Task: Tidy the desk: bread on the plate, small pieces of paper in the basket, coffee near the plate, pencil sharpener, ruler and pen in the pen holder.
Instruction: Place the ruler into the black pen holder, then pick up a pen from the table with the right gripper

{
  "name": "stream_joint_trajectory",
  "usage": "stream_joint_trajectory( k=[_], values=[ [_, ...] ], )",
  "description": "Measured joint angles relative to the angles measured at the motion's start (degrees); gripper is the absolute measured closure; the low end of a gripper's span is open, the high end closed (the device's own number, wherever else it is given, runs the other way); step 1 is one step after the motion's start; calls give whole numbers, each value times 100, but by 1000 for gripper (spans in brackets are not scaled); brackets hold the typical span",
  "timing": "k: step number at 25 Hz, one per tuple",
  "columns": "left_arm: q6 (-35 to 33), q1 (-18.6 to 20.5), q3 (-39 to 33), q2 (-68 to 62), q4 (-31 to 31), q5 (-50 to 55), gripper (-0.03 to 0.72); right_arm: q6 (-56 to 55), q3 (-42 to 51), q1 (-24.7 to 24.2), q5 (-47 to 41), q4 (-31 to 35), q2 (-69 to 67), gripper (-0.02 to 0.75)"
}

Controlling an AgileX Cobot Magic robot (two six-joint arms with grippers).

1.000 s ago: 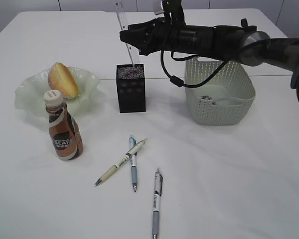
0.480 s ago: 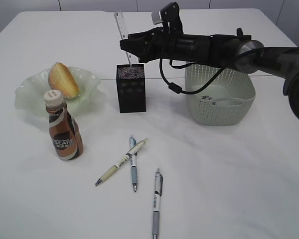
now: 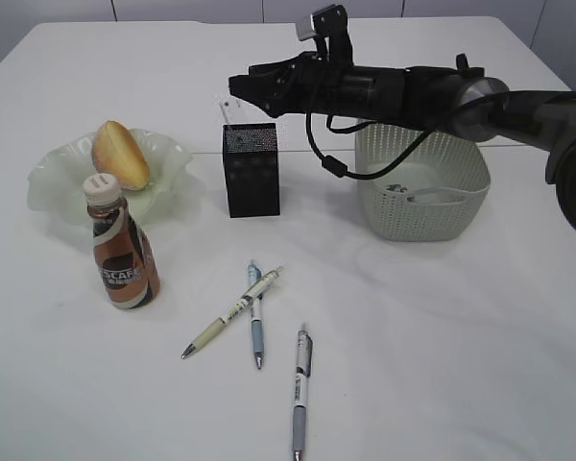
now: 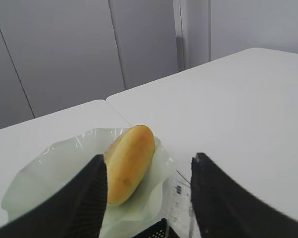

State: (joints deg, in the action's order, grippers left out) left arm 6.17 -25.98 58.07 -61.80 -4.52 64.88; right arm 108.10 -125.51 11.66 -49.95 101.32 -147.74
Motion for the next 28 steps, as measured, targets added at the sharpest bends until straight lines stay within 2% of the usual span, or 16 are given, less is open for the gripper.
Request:
stream_joint_trajectory(
  k=[4,7,13,18,23,28],
  values=[
    [0,0,0,0,0,0,356,-445,0,0,88,-52,62,335],
    [0,0,0,0,0,0,356,-1167,0,0,268,-615,294,332],
    [0,0,0,0,0,0,356,-4101,0,0,333,-3389,1112,332],
    [-4,0,0,0,0,0,356,-6196,0,193,87,-5049,1904,332],
    [-4,0,0,0,0,110,356,-8062,-13,765,-790,-7189,2515,332],
    [-4,0,0,0,-10,216,356,-9382,-16,1147,-1953,-8319,2585,332]
  ],
)
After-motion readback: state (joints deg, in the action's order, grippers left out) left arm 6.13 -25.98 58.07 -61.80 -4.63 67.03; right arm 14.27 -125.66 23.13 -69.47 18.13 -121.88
